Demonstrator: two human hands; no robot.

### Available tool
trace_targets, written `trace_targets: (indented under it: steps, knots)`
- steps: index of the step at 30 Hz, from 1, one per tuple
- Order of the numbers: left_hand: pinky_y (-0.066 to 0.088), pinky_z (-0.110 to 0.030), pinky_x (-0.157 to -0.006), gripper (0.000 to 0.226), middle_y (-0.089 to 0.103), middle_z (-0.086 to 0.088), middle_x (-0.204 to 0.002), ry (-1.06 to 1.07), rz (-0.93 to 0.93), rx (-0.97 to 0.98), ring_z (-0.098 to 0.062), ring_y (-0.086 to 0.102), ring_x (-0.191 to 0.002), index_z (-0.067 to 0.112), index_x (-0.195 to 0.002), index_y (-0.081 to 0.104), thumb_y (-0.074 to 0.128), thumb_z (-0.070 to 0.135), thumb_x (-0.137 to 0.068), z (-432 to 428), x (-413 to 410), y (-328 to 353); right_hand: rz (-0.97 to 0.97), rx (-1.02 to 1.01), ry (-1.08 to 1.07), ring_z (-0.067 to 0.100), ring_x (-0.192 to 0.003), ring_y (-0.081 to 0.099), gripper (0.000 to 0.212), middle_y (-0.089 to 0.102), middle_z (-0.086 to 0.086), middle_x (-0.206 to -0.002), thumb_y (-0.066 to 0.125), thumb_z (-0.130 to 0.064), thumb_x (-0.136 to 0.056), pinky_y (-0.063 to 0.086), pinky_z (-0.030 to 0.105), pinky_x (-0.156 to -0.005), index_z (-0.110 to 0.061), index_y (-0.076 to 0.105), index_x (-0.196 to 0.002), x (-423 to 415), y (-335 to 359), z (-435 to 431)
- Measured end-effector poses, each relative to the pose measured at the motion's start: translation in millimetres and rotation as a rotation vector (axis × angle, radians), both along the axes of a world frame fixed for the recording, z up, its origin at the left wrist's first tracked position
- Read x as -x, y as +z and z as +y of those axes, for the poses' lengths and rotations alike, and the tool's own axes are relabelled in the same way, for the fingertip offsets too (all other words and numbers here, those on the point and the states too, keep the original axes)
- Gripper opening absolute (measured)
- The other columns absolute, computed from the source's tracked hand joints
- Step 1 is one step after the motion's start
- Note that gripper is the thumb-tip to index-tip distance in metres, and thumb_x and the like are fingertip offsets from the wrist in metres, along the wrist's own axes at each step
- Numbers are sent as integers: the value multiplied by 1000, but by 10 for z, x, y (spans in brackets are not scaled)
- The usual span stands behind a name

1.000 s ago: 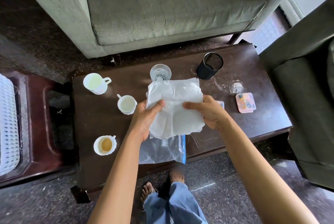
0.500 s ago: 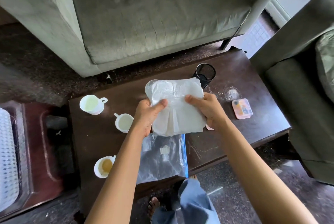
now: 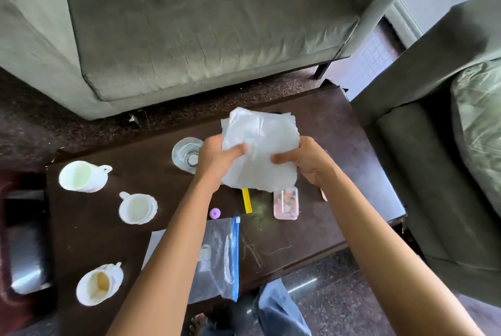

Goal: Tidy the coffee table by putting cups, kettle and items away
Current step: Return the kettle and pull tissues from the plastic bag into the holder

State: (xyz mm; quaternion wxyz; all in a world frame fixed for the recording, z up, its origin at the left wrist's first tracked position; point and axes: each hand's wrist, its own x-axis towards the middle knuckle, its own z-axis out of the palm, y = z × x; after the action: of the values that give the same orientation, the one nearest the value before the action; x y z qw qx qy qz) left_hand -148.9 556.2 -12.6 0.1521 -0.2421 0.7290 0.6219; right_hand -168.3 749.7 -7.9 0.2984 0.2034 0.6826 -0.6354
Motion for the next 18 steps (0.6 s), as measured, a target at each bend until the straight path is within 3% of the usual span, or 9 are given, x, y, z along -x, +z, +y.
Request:
trace_targets:
  steps: [3,5,7,9,13,16,18]
  knots:
    - [56,-42,-72,22,73,-3,-84,28,105,97,-24,69,-81,17,-86,70,76,33,-72,178,261,-2,96,-166,-77,34,-88,70,39,72,14,-93,81,5,-54,57,53,-78,-1,68,-91,281,-11,76]
    - [53,-38,-66,16,70,-3,-79,20,173,190,-23,67,-77,15,-82,69,75,28,-76,299,414,8,192,-348,-79,27,-82,68,31,70,6,-83,79,-5,-56,58,40,-69,-7,66,-84,448,14,101]
    - [52,-39,-63,19,69,-8,-78,45,210,218,-20,63,-71,9,-79,67,76,25,-76,413,561,-21,304,-452,-103,20,-76,61,19,65,-1,-76,72,-4,-68,49,26,-60,-8,64,-84,576,42,110]
    - [49,-38,-60,26,69,-14,-79,72,225,246,-18,58,-67,1,-80,66,76,24,-76,516,681,-79,381,-489,-150,18,-74,57,14,65,3,-79,65,-4,-75,43,21,-58,-4,64,-88,674,20,109]
    - [43,-19,-54,10,64,2,-73,90,241,272,-10,57,-64,13,-83,68,73,20,-80,686,802,-190,427,-544,-187,24,-76,59,12,66,6,-82,54,-4,-79,42,18,-56,-5,61,-88,796,-186,88]
    - [40,-6,-52,12,67,2,-77,116,256,301,-10,59,-67,12,-90,71,70,20,-82,774,821,-310,446,-552,-228,27,-83,60,14,66,13,-87,52,-3,-80,38,9,-49,-1,59,-92,784,-334,74]
    - [39,-5,-51,13,67,3,-75,123,258,340,-10,59,-67,11,-92,71,69,20,-83,820,823,-382,449,-521,-227,27,-76,59,14,66,13,-87,51,-1,-82,39,8,-49,-1,57,-94,757,-412,64]
